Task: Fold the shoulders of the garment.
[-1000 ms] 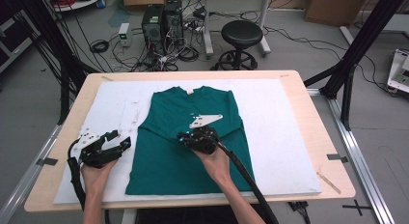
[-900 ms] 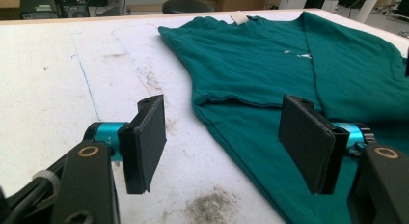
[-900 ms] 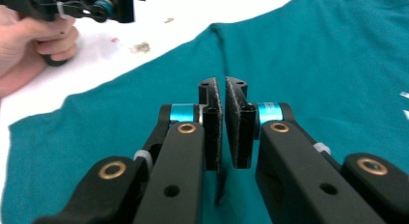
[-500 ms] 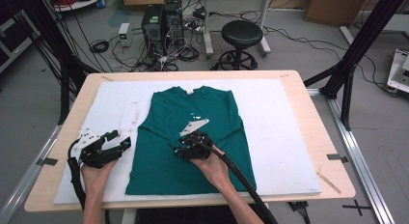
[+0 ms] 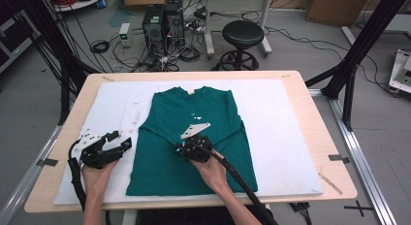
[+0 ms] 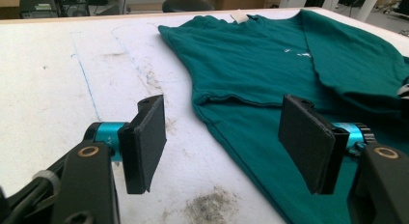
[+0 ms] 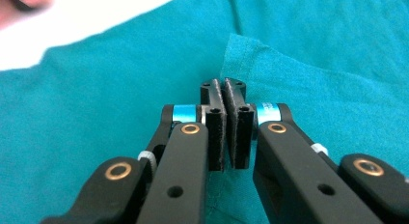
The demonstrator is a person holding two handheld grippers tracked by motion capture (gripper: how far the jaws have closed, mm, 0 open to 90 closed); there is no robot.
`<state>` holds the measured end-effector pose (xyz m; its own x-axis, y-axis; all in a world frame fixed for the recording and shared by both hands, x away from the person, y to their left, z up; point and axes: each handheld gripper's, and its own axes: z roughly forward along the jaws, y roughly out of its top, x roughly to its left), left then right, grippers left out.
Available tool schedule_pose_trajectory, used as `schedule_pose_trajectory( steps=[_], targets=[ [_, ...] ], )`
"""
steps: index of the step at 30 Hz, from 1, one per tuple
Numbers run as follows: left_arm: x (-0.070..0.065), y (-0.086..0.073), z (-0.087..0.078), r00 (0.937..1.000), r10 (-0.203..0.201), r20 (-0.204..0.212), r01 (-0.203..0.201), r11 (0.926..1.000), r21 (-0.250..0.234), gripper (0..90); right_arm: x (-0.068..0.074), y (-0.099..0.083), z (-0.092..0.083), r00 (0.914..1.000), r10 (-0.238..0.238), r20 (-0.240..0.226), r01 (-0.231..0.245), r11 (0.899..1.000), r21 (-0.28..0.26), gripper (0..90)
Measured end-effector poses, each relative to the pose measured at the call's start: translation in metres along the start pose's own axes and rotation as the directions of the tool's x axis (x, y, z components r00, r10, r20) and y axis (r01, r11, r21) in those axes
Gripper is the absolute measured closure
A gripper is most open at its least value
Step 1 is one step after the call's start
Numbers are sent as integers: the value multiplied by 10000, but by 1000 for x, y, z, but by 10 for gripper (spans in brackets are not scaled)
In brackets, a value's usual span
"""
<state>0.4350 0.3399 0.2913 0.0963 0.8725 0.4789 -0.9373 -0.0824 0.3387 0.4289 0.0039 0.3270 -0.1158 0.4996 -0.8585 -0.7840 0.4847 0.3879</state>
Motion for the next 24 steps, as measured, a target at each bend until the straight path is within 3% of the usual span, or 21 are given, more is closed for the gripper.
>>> schedule_pose_trajectory(
  steps=[3, 8, 11, 14, 16, 18, 19, 21, 22, 24],
  targets=[
    [0, 0, 0, 10000, 2, -5, -2, 10000, 13, 337, 6, 2, 1, 9989, 21, -474, -33, 9997, -236, 878],
    [0, 0, 0, 10000, 5, 3, -5, 10000, 0, 338, 12, 0, 14, 9974, -287, -660, 305, 9992, 269, 857],
    [0, 0, 0, 10000, 17, 10, -17, 10000, 8, 338, 10, 0, 13, 9976, -119, -689, 146, 9991, 388, 663],
    [0, 0, 0, 10000, 34, 10, -34, 10000, -21, 338, 4, 2, -6, 9996, -258, -115, 259, 9996, 106, 565],
    [0, 0, 0, 10000, 54, 13, -54, 10000, -10, 338, -7, 0, -22, 9997, -83, 210, 86, 9999, -142, 568],
    [0, 0, 0, 10000, 72, 6, -72, 10000, -10, 338, -27, -6, -45, 9970, 360, 690, -329, 9984, -457, 629],
    [-1, 0, 0, 10000, 87, -10, -87, 10000, -2, 338, -38, -10, -56, 9934, 518, 1018, -468, 9976, -511, 667],
    [-1, 0, 0, 9999, 97, -29, -97, 10000, 17, 338, -60, -19, -73, 9762, 861, 1991, -789, 9959, -440, 697],
    [-1, 0, 0, 10000, 82, -40, -82, 10000, 24, 338, -72, -24, -81, 9631, 1043, 2479, -968, 9944, -420, 702],
    [-1, 0, 1, 10000, 84, -46, -83, 10000, 41, 338, -95, -33, -93, 9231, 1425, 3573, -1378, 9897, -388, 701]
  ],
)
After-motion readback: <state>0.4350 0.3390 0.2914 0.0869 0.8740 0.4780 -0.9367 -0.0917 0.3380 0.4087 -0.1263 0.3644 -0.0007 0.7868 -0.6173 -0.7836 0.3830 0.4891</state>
